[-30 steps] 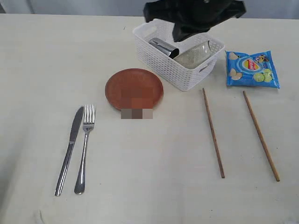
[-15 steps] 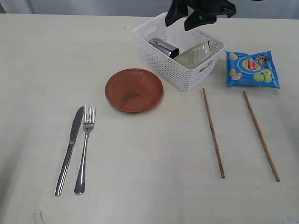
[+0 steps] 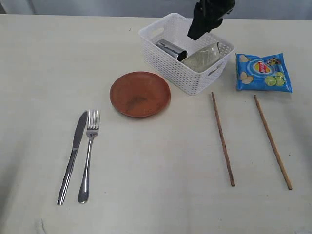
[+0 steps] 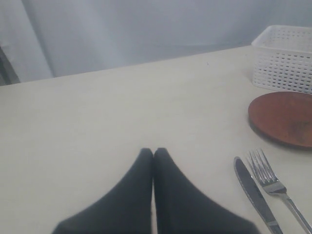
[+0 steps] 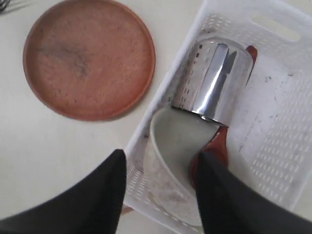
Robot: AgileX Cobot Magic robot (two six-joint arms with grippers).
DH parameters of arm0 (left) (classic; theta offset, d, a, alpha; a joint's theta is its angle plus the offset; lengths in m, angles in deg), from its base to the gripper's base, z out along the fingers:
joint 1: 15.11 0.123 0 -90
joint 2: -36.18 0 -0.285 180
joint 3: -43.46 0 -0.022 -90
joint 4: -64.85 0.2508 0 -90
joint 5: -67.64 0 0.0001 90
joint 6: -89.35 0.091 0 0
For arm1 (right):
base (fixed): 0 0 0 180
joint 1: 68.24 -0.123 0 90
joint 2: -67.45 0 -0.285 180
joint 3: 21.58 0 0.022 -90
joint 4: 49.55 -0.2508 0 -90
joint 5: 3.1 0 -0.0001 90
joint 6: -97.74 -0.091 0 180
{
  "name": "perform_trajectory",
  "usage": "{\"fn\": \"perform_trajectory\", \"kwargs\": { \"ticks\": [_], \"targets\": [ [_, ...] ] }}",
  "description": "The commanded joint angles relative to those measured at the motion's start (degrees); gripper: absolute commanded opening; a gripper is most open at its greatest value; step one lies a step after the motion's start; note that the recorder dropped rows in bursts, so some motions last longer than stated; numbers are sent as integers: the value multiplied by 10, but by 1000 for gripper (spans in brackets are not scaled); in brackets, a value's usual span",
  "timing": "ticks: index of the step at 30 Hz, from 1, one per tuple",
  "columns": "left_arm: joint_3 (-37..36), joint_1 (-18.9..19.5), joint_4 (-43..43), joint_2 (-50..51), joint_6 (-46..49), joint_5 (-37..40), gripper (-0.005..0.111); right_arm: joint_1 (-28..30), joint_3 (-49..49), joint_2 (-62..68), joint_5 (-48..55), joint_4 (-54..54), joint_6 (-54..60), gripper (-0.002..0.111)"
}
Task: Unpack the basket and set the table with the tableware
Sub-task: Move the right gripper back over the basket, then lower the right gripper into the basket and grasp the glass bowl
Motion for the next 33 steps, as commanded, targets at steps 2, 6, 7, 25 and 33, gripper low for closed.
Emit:
{"fn": "perform_trajectory", "kwargs": {
  "ticks": [2, 6, 7, 25, 33],
  "targets": [
    [-1, 1, -1, -2, 0, -4, 0, 4, -3, 0, 6, 39, 46, 40],
    [-1, 1, -1, -2, 0, -4, 0, 4, -10, -2, 6, 50, 35, 41],
    [-1, 1, -1, -2, 0, -4, 0, 4, -16, -3, 6, 53, 34, 45],
    [-1, 1, -1, -2, 0, -4, 0, 3, -90, -3, -38, 123, 155, 57],
    [-1, 1, -1, -2, 0, -4, 0, 3, -90, -1, -81, 126, 171, 57]
  ]
}}
